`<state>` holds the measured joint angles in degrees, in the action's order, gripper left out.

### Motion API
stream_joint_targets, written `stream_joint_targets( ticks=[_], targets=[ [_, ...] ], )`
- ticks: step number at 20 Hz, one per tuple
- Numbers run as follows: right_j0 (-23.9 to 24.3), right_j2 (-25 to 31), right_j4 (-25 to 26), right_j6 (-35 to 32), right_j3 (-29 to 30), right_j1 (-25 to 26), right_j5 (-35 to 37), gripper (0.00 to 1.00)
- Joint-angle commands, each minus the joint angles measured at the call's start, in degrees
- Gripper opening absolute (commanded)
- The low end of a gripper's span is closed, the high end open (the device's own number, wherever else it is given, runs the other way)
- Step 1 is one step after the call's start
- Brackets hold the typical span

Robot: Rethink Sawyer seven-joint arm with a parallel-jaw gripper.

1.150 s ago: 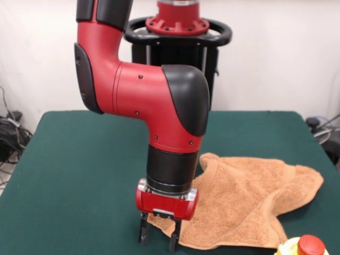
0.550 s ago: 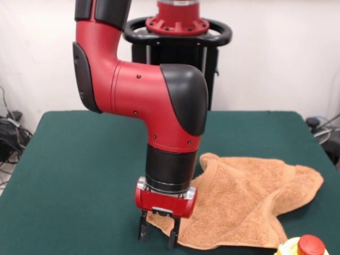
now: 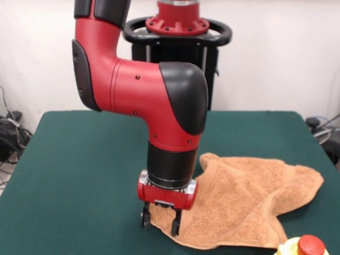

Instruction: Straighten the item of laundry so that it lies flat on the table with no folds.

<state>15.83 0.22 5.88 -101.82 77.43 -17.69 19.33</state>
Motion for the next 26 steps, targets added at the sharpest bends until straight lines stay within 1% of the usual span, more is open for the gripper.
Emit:
stream_joint_targets(
  ticks=[1,17,26],
  targets=[
    [1.29,4.33,-0.94,-3.20,3.54,-0.91,7.97,1.00],
    [3.83,7.07,-0.70,-0.46,3.88,-2.06,11.67,1.00],
    [2.68,5.85,0.63,-1.15,3.09,-2.44,10.85,1.00]
  ],
)
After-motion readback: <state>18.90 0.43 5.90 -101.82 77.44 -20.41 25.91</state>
